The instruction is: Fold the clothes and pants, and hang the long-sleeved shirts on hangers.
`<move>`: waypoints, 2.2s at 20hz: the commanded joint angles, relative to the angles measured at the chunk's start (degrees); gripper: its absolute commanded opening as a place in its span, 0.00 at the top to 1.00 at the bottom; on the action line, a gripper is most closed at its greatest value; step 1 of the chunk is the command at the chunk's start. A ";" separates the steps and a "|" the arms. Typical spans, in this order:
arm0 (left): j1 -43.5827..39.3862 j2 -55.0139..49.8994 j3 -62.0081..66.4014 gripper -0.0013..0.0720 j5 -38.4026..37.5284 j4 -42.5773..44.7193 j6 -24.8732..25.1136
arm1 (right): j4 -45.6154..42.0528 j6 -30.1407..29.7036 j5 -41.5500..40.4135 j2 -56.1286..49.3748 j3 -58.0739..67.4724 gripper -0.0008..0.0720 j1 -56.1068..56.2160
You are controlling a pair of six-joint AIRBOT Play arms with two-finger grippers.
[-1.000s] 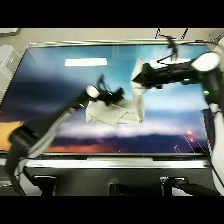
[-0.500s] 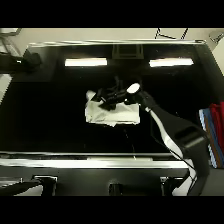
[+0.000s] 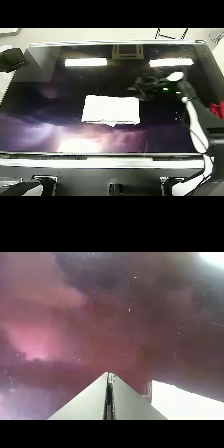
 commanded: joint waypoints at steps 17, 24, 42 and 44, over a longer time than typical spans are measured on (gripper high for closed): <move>-2.91 0.33 -0.02 0.95 0.04 -2.10 0.24 | 7.67 -20.11 9.57 -5.09 -3.76 0.93 -5.55; -2.91 0.17 -0.02 0.95 0.11 -2.10 0.24 | 2.03 -9.92 14.19 4.57 11.08 0.93 -26.16; -5.53 0.20 -0.02 0.95 0.26 -2.12 0.28 | -2.03 4.57 10.97 19.41 15.85 0.93 -70.69; -5.51 0.20 -0.02 0.95 0.42 -2.10 0.72 | 0.57 4.79 14.27 20.55 15.85 0.93 -73.35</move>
